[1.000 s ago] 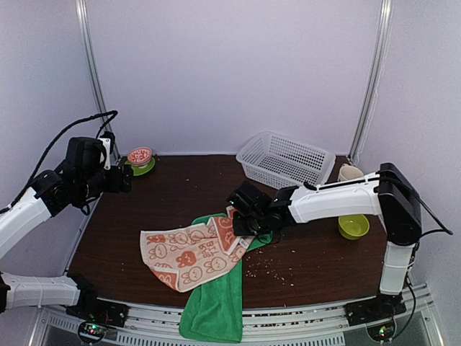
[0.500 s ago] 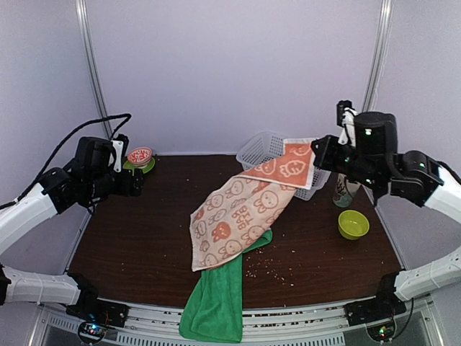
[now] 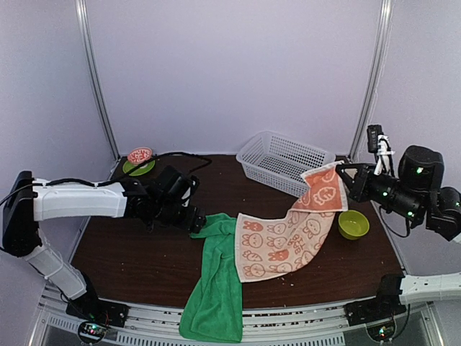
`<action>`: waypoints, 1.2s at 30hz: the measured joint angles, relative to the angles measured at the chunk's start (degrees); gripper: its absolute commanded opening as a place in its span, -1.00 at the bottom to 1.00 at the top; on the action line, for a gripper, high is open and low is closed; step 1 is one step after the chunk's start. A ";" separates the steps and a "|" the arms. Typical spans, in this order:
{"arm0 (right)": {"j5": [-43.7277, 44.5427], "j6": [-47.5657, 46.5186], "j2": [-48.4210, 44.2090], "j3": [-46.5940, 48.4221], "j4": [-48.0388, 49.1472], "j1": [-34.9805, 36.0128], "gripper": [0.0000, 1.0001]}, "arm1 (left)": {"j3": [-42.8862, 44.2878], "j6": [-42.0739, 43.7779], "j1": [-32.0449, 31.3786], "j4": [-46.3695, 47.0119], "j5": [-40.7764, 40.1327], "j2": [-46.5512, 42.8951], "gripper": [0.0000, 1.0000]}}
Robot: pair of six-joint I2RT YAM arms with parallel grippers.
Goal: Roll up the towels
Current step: Pick up the towel from the center of the board.
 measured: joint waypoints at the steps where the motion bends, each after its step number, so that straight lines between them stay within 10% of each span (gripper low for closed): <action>1: -0.39 -0.96 -0.50 1.49 -0.52 0.00 -1.00 | 0.72 -0.48 -0.74 0.15 0.04 1.70 0.74; 12: 0.46 -3.63 -4.15 0.74 0.44 0.00 -1.00 | 12.09 -3.26 -9.01 0.63 1.31 17.03 0.70; 22: 1.55 -2.84 -3.30 -2.16 -1.46 0.00 -1.00 | 12.46 -4.42 -11.98 -3.19 0.70 22.34 0.09; 29: 2.38 -2.69 -3.56 -2.16 -1.49 0.00 -1.00 | 11.19 -4.83 -11.93 -4.13 -0.37 22.97 -0.96; 36: 2.36 -2.40 -3.54 -2.16 -1.42 0.00 -1.00 | 10.84 -3.87 -11.54 -6.60 -3.32 20.96 -1.00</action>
